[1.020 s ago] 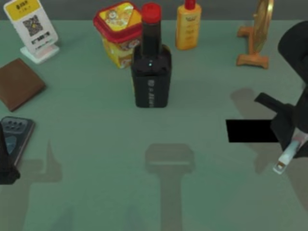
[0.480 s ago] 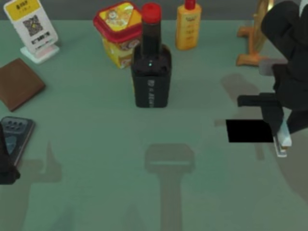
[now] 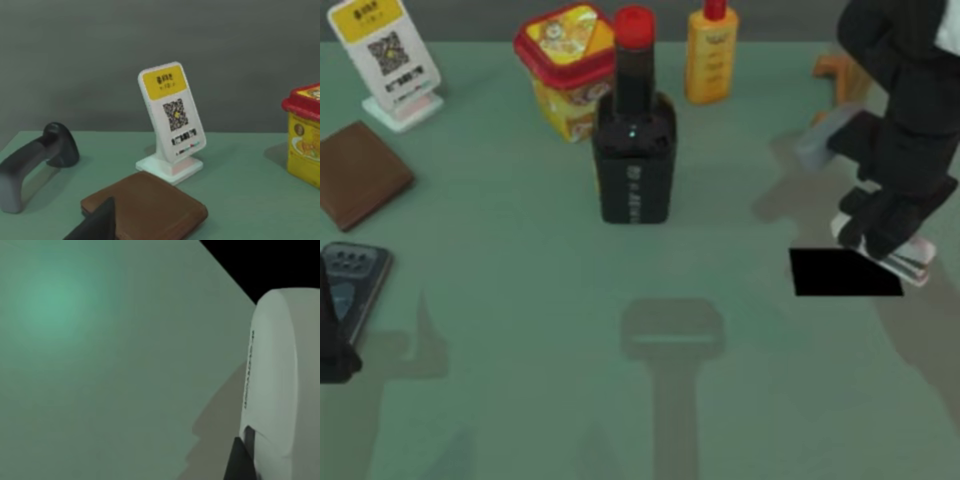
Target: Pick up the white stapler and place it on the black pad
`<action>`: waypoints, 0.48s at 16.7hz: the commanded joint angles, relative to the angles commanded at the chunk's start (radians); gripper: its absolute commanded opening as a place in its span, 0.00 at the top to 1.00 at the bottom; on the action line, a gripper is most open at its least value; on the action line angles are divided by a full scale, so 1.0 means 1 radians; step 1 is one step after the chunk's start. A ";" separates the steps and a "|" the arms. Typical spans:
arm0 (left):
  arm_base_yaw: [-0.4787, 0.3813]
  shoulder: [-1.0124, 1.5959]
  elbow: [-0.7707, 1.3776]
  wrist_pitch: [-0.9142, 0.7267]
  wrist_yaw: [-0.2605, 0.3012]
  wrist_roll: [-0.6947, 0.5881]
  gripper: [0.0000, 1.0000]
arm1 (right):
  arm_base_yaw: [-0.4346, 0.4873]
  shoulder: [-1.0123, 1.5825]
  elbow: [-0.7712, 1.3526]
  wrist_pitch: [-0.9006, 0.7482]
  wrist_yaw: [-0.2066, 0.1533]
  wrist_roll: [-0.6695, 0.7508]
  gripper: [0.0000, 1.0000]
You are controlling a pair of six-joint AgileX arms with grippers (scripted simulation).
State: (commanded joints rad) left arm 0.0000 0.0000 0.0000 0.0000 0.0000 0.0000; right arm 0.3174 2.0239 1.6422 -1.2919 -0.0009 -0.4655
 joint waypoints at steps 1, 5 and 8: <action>0.000 0.000 0.000 0.000 0.000 0.000 0.00 | -0.003 0.019 0.026 -0.007 0.000 -0.114 1.00; 0.000 0.000 0.000 0.000 0.000 0.000 0.00 | -0.015 0.065 0.114 -0.018 0.001 -0.507 1.00; 0.000 0.000 0.000 0.000 0.000 0.000 0.00 | -0.023 0.080 0.161 -0.015 0.001 -0.700 1.00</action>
State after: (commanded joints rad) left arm 0.0000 0.0000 0.0000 0.0000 0.0000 0.0000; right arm 0.2943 2.1038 1.8030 -1.3067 0.0001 -1.1654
